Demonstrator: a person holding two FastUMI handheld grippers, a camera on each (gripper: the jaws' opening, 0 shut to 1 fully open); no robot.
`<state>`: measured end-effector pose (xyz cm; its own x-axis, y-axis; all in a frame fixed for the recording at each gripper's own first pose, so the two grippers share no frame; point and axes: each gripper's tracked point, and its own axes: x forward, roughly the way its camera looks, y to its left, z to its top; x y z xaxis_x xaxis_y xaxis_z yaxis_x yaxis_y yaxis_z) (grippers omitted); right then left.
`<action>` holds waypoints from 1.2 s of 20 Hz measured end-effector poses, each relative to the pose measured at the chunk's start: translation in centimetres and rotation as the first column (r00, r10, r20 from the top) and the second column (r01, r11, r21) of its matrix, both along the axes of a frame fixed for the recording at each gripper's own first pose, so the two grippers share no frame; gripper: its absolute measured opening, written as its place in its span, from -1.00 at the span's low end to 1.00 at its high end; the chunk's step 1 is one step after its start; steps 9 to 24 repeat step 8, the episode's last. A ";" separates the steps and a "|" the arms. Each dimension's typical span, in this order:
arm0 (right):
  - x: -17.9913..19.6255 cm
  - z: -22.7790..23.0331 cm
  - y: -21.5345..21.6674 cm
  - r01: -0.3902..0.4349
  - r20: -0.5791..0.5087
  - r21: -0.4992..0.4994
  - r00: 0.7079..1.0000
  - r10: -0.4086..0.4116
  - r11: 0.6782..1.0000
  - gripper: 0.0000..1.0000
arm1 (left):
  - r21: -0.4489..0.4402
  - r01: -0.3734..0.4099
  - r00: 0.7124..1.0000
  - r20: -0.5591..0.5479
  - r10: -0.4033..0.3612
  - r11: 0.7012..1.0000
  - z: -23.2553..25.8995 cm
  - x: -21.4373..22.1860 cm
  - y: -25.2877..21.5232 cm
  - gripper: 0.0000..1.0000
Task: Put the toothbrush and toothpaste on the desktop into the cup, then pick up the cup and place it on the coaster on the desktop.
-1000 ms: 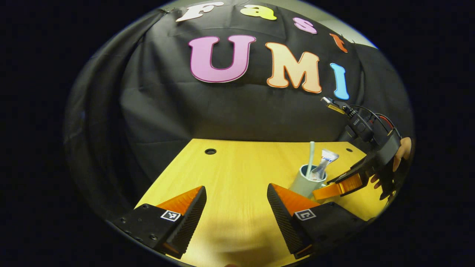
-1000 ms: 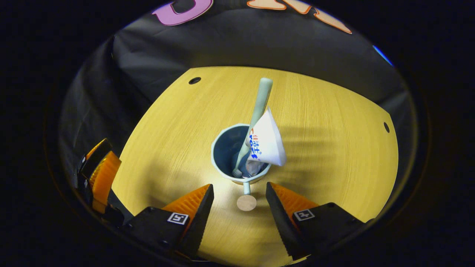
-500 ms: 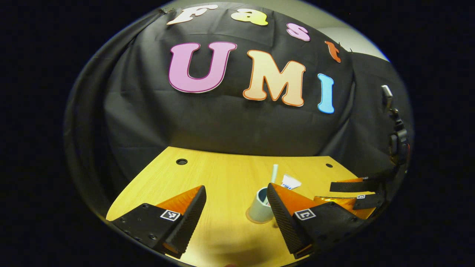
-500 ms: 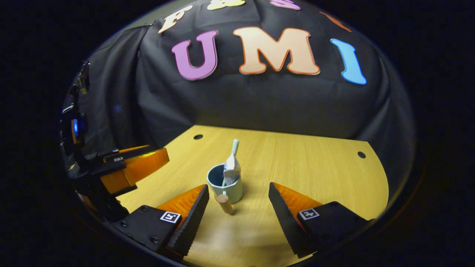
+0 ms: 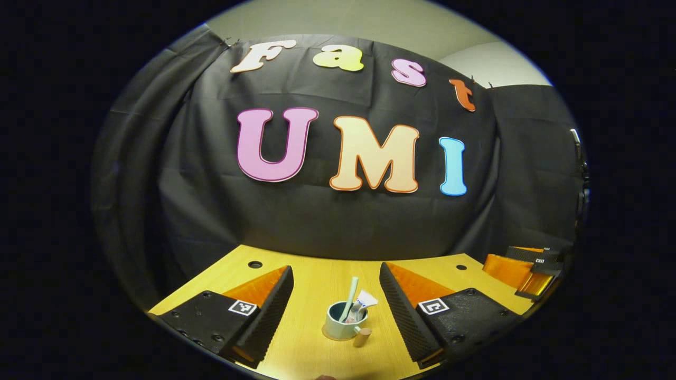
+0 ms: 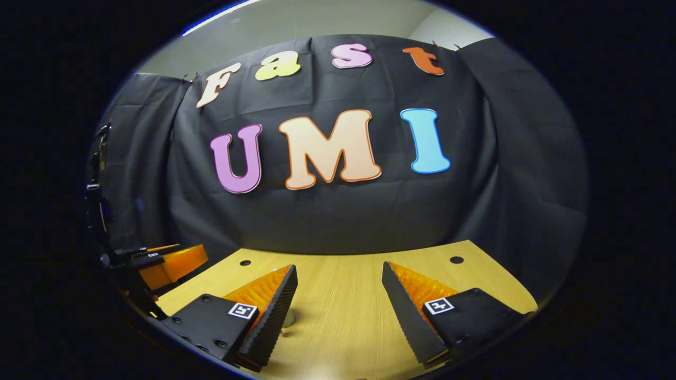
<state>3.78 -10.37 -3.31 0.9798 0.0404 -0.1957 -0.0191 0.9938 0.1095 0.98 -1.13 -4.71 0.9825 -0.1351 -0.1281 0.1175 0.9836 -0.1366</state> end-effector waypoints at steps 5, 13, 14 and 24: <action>0.8 2.9 -2.5 0.039 0.094 -0.012 0.995 -0.038 0.999 0.97 | 0.011 -0.017 0.999 0.032 0.017 1.000 1.6 -0.2 0.1 0.89; 1.0 5.2 -3.3 0.055 0.145 -0.014 0.988 -0.052 0.998 0.97 | 0.019 -0.023 0.999 0.042 0.023 1.000 2.1 -0.1 0.4 0.89; 1.0 5.2 -3.3 0.055 0.145 -0.014 0.988 -0.052 0.998 0.97 | 0.019 -0.023 0.999 0.042 0.023 1.000 2.1 -0.1 0.4 0.89; 1.0 5.2 -3.3 0.055 0.145 -0.014 0.988 -0.052 0.998 0.97 | 0.019 -0.023 0.999 0.042 0.023 1.000 2.1 -0.1 0.4 0.89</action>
